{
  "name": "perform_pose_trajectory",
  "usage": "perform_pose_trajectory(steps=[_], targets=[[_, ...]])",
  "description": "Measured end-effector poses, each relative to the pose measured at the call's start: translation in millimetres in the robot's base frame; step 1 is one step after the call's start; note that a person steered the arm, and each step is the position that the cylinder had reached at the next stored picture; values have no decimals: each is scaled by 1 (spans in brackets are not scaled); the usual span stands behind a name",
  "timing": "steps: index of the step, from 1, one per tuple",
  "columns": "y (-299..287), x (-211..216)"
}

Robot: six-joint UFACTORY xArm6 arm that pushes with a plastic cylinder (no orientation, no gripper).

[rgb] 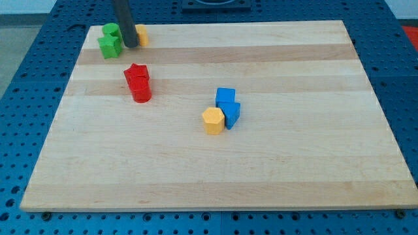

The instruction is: Slide yellow hexagon slightly up

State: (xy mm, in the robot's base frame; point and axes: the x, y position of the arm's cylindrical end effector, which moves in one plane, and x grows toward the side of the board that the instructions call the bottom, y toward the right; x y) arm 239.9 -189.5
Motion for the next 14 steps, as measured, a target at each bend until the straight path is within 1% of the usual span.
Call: perform_pose_trajectory(steps=[1,2,3,4,6,7,8,9,10,11,12,14], targets=[[0,-19],[1,11],[40,31],[111,41],[295,90],[345,148],[347,215],[306,273],[222,285],[168,250],[149,218],[143,216]])
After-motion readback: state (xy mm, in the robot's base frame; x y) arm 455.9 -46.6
